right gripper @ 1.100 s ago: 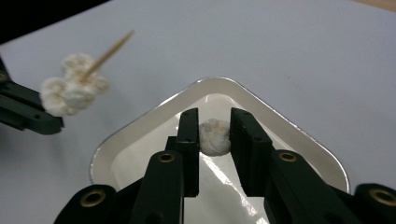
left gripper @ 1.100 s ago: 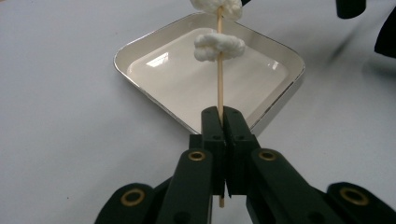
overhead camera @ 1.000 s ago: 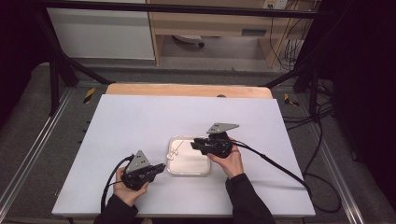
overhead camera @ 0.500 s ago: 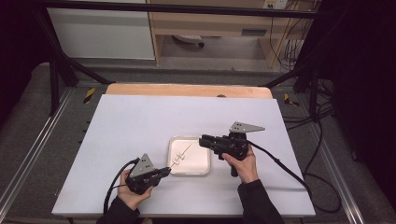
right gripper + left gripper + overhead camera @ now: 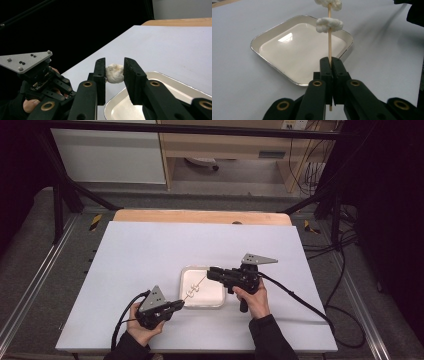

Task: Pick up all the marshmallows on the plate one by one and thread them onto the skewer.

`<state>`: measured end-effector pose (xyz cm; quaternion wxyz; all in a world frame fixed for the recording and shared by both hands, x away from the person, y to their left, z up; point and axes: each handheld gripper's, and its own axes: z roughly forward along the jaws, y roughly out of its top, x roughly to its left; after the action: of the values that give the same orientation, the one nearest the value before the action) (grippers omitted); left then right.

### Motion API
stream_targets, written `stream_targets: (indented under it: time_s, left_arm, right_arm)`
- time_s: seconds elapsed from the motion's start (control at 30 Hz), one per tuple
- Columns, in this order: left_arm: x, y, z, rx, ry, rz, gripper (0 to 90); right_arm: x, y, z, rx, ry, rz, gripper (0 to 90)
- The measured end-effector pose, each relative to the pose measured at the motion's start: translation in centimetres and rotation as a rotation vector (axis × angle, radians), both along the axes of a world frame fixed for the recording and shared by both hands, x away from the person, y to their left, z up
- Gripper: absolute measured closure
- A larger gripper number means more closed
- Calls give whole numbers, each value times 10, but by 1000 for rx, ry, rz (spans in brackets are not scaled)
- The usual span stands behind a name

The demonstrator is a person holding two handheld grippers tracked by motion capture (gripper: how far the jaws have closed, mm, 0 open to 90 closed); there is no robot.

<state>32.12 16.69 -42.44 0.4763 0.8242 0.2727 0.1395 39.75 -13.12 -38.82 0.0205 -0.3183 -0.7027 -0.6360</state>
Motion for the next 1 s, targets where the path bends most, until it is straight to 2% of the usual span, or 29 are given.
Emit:
stream_targets:
  time_s: [0.4, 0.67, 1.0]
  left_arm:
    - [-1, 0, -1, -9, -1, 3, 887]
    - [-1, -3, -2, 26, -4, -5, 889]
    - [-2, -5, -3, 35, -2, -8, 889]
  right_arm:
    - [-1, 6, -8, 23, 31, 16, 757]
    - [-2, 8, -11, 15, 40, 37, 793]
    - [-7, 11, -15, -1, 52, 57, 811]
